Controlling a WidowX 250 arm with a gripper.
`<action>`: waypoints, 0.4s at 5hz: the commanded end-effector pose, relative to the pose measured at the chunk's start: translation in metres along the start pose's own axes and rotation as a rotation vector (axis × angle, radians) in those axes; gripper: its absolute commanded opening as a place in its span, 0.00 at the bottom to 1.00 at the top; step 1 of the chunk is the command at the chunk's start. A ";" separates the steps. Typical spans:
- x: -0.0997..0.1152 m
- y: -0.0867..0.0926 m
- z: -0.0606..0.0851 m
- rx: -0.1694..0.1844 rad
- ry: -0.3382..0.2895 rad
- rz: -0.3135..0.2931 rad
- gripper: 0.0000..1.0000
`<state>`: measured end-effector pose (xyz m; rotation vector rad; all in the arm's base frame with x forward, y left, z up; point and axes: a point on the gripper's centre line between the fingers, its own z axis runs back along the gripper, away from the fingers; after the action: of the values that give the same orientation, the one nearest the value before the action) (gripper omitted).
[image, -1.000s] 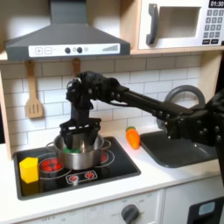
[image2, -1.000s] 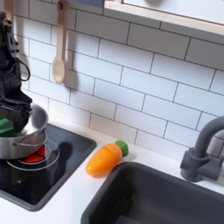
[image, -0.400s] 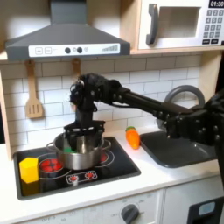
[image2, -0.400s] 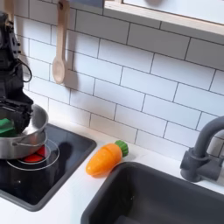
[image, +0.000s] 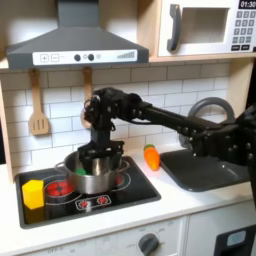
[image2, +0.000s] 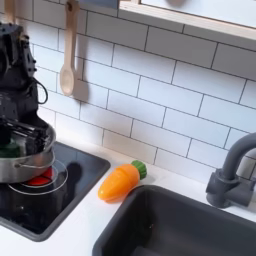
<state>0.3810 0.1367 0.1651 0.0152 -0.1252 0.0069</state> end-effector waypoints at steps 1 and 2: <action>-0.001 -0.015 0.003 -0.005 -0.005 -0.029 1.00; -0.006 -0.018 0.005 -0.011 -0.001 -0.029 1.00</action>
<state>0.3743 0.1211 0.1702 0.0126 -0.1288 -0.0188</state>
